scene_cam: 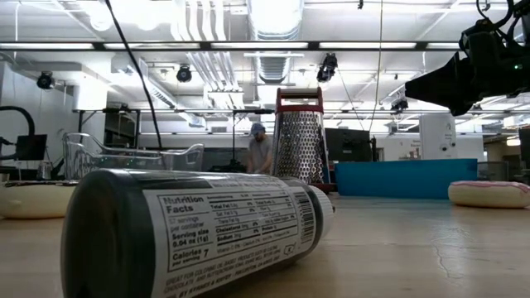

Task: Pick & Place Food Item
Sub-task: Put the black food coloring bottle into the black bin

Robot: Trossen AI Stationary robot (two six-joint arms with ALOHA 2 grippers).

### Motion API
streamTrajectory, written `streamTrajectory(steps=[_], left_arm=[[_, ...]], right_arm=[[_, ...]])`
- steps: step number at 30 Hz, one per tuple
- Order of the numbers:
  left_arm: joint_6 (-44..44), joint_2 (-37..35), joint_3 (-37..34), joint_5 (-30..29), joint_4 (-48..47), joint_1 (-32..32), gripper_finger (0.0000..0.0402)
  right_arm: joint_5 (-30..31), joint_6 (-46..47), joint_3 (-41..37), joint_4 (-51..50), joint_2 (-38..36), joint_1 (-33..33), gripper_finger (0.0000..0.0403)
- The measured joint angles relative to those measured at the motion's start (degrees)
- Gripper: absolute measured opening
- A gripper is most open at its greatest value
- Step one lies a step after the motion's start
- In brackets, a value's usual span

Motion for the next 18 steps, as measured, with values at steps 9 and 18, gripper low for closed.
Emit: streamTrajectory(steps=[9, 18], left_arm=[[5.17, 1.39, 1.31, -0.41, 13.53, 4.73, 0.0241], [6.82, 3.24, 1.31, -2.07, 19.41, 6.19, 0.0241]], right_arm=[[0.0, 0.0, -0.02, 0.0, 0.0, 0.02, 0.0164], [0.0, 0.0, -0.01, -0.01, 0.0, 0.0, 0.0164]])
